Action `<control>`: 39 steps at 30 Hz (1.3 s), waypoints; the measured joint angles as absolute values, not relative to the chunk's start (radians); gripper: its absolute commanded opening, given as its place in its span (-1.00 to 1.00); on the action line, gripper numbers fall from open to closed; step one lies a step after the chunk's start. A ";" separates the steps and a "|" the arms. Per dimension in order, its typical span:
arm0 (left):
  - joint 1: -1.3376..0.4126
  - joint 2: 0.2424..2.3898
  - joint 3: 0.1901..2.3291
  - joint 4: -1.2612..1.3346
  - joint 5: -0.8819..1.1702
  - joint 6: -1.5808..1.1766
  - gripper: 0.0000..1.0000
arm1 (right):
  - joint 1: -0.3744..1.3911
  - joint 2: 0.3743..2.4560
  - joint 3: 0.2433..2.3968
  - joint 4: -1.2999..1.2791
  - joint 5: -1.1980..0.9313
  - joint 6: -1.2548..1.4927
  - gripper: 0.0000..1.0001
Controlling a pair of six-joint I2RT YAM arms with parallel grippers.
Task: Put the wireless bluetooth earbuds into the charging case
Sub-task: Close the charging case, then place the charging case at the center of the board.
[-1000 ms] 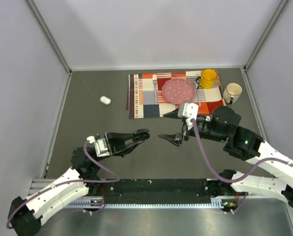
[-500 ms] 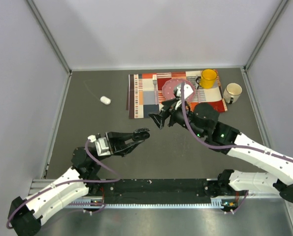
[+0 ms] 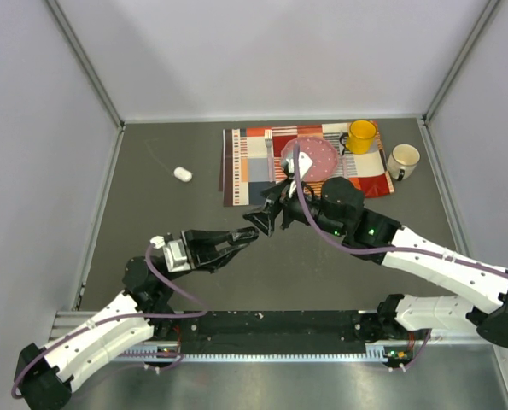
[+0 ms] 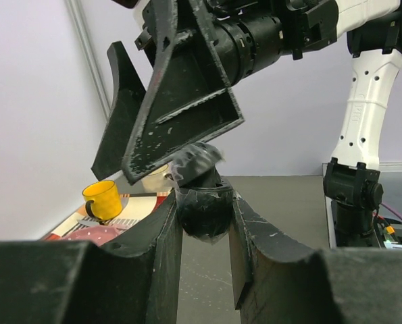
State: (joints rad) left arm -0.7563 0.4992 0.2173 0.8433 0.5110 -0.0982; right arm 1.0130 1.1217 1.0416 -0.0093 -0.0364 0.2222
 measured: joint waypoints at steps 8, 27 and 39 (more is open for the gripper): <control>-0.761 0.508 0.200 0.824 0.519 -0.096 -1.00 | 1.011 1.069 0.929 0.046 -0.123 0.258 0.56; -0.738 0.709 0.283 0.660 0.345 -0.125 -1.00 | 0.922 0.939 0.783 -0.060 0.319 0.482 0.86; -0.632 1.143 0.409 0.655 0.384 -0.451 -1.00 | 0.635 0.931 0.814 -0.099 0.123 0.612 0.89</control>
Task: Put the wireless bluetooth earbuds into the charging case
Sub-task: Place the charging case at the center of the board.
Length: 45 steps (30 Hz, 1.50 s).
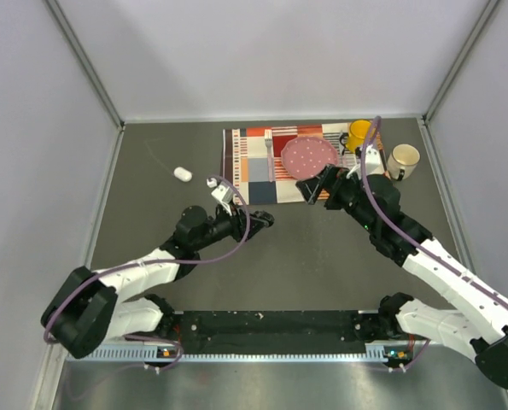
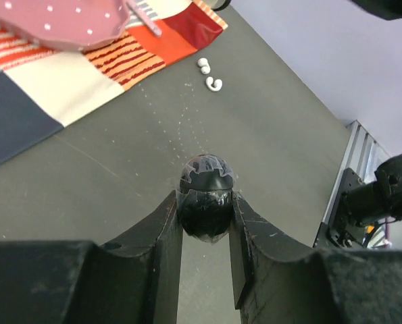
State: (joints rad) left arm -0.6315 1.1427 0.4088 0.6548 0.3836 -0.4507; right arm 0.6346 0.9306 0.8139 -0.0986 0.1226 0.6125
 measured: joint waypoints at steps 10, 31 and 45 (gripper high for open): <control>-0.601 1.357 0.408 0.786 0.341 -0.688 -1.00 | 0.627 0.928 0.829 -0.099 0.053 0.646 0.88; -0.580 1.713 0.446 0.964 0.287 -0.908 -0.69 | 0.626 0.835 0.791 -0.115 0.070 0.610 0.89; -0.559 1.731 0.483 0.839 0.219 -0.872 -0.34 | 0.625 0.760 0.777 -0.151 0.085 0.593 0.89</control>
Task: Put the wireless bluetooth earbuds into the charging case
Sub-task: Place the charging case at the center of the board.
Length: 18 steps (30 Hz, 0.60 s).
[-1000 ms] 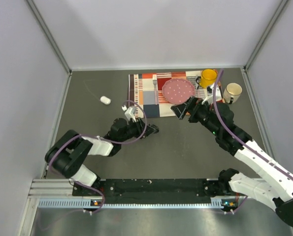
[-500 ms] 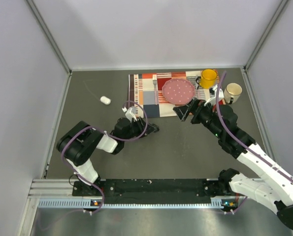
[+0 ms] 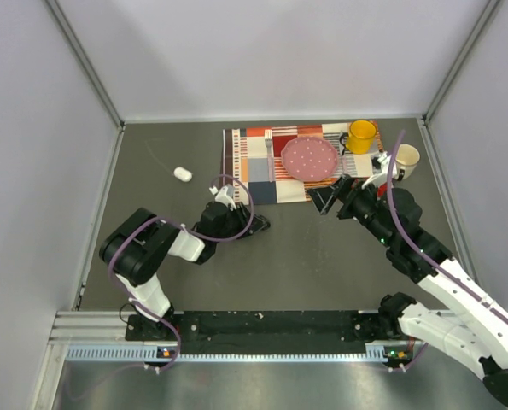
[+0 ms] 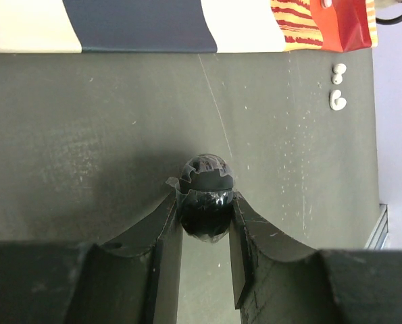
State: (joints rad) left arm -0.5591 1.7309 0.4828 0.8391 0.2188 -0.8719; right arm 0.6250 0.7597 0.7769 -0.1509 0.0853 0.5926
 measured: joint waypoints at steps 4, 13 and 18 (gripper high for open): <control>-0.558 1.731 0.497 0.808 0.218 -0.851 -0.28 | 0.625 0.739 0.772 -0.158 0.094 0.593 0.89; -0.547 1.675 0.507 0.705 0.181 -0.787 0.09 | 0.625 0.737 0.772 -0.167 0.111 0.585 0.89; -0.542 1.633 0.508 0.631 0.144 -0.751 0.17 | 0.625 0.737 0.772 -0.181 0.123 0.580 0.89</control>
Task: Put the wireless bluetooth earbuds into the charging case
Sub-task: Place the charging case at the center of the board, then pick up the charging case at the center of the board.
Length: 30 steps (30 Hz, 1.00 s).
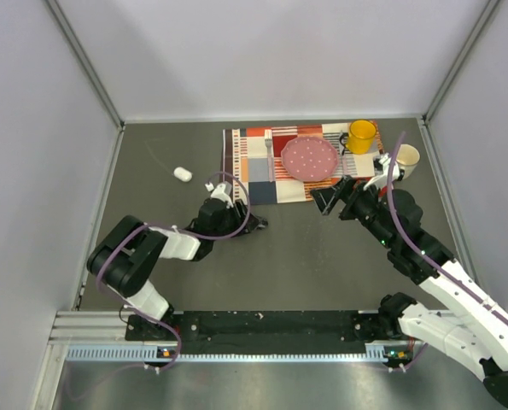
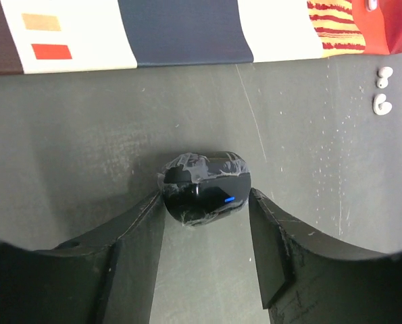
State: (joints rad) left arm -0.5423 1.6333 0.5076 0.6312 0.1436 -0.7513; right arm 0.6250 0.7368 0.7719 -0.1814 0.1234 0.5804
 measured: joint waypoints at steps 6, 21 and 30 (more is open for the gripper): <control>-0.541 1.582 0.506 0.552 0.099 -0.719 0.21 | 0.625 0.737 0.772 -0.196 0.147 0.570 0.89; -0.534 1.186 0.531 0.151 -0.201 -0.575 0.98 | 0.625 0.834 0.772 -0.207 0.182 0.558 0.90; -0.320 1.314 0.788 -0.039 -0.429 -0.619 0.98 | 0.625 0.869 0.772 -0.195 0.152 0.561 0.89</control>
State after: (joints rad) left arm -0.3199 1.3144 0.7876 -0.0387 -0.4290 -0.6193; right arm 0.6250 0.8692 0.7719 -0.1947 0.1516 0.5610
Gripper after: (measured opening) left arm 0.990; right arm 0.947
